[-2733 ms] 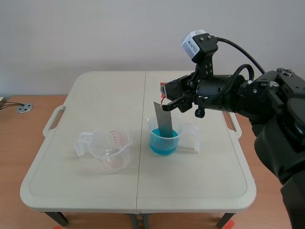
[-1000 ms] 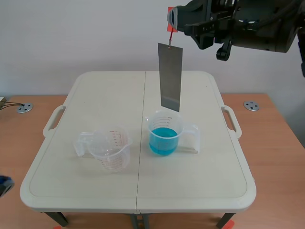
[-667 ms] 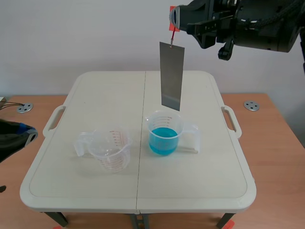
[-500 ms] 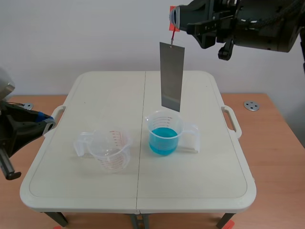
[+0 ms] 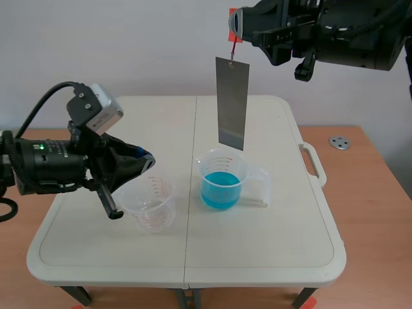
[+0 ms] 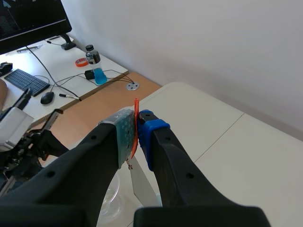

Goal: Hold the metal plate by the orange handle, dip it into the blue solution, take it out and point at it, then put the plate back in the beaker on the left.
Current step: 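Raise the plate and point at it, then put the plate into the left beaker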

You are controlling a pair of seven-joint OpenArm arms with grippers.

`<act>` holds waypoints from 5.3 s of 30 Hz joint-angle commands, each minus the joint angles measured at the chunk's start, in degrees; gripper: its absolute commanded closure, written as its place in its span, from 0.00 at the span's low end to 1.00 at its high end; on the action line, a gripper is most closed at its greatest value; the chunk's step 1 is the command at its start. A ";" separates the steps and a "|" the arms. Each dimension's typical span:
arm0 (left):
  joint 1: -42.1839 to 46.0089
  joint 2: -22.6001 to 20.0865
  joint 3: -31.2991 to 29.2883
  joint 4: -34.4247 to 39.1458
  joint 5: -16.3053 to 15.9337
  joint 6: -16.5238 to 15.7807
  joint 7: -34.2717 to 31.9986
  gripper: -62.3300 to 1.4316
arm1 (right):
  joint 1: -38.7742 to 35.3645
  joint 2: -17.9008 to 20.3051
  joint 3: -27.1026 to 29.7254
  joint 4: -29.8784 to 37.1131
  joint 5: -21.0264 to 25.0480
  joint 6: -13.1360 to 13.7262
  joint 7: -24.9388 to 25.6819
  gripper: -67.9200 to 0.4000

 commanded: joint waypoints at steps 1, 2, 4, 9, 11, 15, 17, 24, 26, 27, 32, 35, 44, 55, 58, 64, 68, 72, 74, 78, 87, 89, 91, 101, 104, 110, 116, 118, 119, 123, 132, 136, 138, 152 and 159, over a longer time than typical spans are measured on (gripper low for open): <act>-1.40 0.74 0.13 -0.04 -0.11 -0.63 -0.83 0.96 | 0.87 0.17 0.17 1.51 1.03 0.66 1.07 0.98; -2.23 1.53 0.63 -0.79 0.48 -1.27 -0.85 0.95 | 0.87 0.17 0.17 1.51 1.03 0.66 1.05 0.98; -3.69 3.08 1.46 -2.16 1.57 -2.36 -0.85 0.96 | 0.87 0.17 0.17 1.51 1.03 0.66 0.94 0.98; -6.95 6.93 2.73 -4.79 3.56 -2.38 -0.87 0.96 | 0.87 0.17 0.17 1.51 1.03 0.66 0.83 0.98; -8.00 8.39 2.82 -5.73 4.11 -2.38 -0.90 0.95 | 0.87 0.17 0.17 1.51 1.03 0.66 0.83 0.98; -9.46 10.95 2.95 -6.78 5.79 -2.38 -1.07 0.95 | 0.87 0.17 0.17 1.51 1.03 0.66 0.83 0.98; -9.79 11.96 3.26 -6.88 6.58 -2.38 -1.07 0.95 | 0.87 0.17 0.17 1.51 1.03 0.66 0.79 0.98; -9.94 13.90 5.11 -7.06 9.44 -2.38 -1.55 0.95 | 0.87 0.17 0.17 1.51 1.05 0.66 0.66 0.98; -9.92 13.86 5.75 -7.06 10.21 -2.19 -2.91 0.95 | 0.87 0.17 0.17 1.51 1.05 0.66 0.66 0.98; -9.92 13.86 5.84 -7.06 10.38 -1.84 -3.23 0.95 | 0.87 0.17 0.17 1.51 1.05 0.66 0.66 0.98; -9.92 13.86 5.92 -7.06 11.43 -0.59 -4.13 0.95 | 0.87 0.17 0.17 1.51 1.05 0.66 0.66 0.98; -9.92 13.86 5.92 -7.06 11.52 -0.59 -4.09 0.95 | 0.87 0.17 0.17 1.51 1.05 0.66 0.66 0.98; -9.90 13.86 5.92 -7.76 11.67 -0.59 -4.02 0.95 | 0.87 0.17 0.17 1.51 1.05 0.66 0.66 0.98; -9.94 13.84 5.92 -9.60 11.63 -0.59 -4.96 0.95 | 0.87 0.17 0.17 1.51 1.05 0.66 0.66 0.98; -9.92 13.79 5.92 -9.60 11.63 -0.59 -4.92 0.95 | 0.87 0.17 0.17 1.51 1.05 0.66 0.66 0.98; -8.83 11.19 5.86 -9.07 11.52 -0.11 -5.81 0.95 | 0.87 0.15 0.17 1.51 1.05 0.66 0.66 0.98; -4.07 4.83 5.18 -3.32 9.09 2.60 -7.98 0.95 | 0.87 0.15 0.17 1.51 1.05 0.66 0.66 0.98; 3.32 -3.78 1.57 4.70 3.91 4.83 -9.66 0.95 | 0.87 0.15 0.15 1.51 1.11 0.66 0.68 0.98; 7.87 -8.09 -1.36 8.39 1.84 6.32 -10.97 0.95 | 0.87 0.15 0.11 1.51 1.46 0.66 0.68 0.98; 18.64 -15.45 -9.88 13.97 -2.71 6.97 -13.16 0.95 | 0.90 0.15 0.11 1.51 1.49 0.66 0.72 0.98; 44.89 -18.53 -33.35 16.24 -7.56 6.97 -18.16 0.95 | 1.16 0.13 -3.02 1.51 1.46 0.66 1.60 0.98; 49.70 -17.51 -36.94 16.24 -7.54 6.97 -19.04 0.95 | 1.55 -0.02 -3.98 1.51 1.46 0.66 1.75 0.98; 53.83 -15.93 -39.71 16.24 -7.54 6.97 -19.52 0.95 | 2.21 -0.02 -5.18 1.51 1.49 0.66 1.81 0.98; 67.04 -5.73 -44.30 16.13 -3.50 7.89 -19.32 0.95 | 5.35 -1.38 -10.75 1.49 1.25 0.66 3.26 0.98; 69.33 -3.26 -44.30 16.13 -1.29 7.89 -19.30 0.95 | 5.62 -2.84 -12.59 1.49 0.92 0.66 3.15 0.98; 71.60 -0.22 -44.28 16.11 3.65 7.87 -18.86 0.95 | 5.64 -5.46 -15.96 1.49 -1.62 0.66 2.82 0.98; 72.32 1.53 -44.28 14.93 5.88 7.76 -17.86 0.95 | 5.62 -8.00 -17.88 1.49 -2.16 0.66 2.19 0.98; 72.30 1.88 -44.17 14.56 6.38 7.78 -17.79 0.95 | 5.62 -8.55 -18.91 1.49 -3.02 0.66 2.19 0.98; 72.30 2.14 -44.17 14.56 7.34 7.78 -17.77 0.95 | 5.62 -8.74 -19.37 1.49 -3.19 0.66 2.16 0.98; 72.30 2.43 -44.17 14.47 8.85 7.80 -16.98 0.95 | 5.62 -8.76 -21.20 1.46 -3.28 0.66 2.19 0.98; 72.11 2.43 -44.17 14.27 8.83 7.78 -15.43 0.95 | 5.46 -8.76 -22.51 1.38 -3.30 0.66 2.43 0.98; 71.95 2.40 -44.17 14.27 8.81 7.78 -15.43 0.95 | 5.42 -8.76 -22.51 1.31 -3.30 0.66 2.47 0.98; 71.95 2.43 -44.17 14.27 8.81 7.78 -15.39 0.95 | 5.42 -8.76 -22.51 1.18 -3.30 0.66 2.45 0.98; 71.95 2.40 -44.17 14.27 8.81 7.78 -14.84 0.95 | 5.29 -8.57 -22.51 -2.97 -3.30 0.66 2.93 0.98; 71.95 2.40 -44.17 14.27 8.81 7.78 -14.84 0.95 | 5.29 -8.50 -22.51 -5.73 -3.34 0.66 3.34 0.98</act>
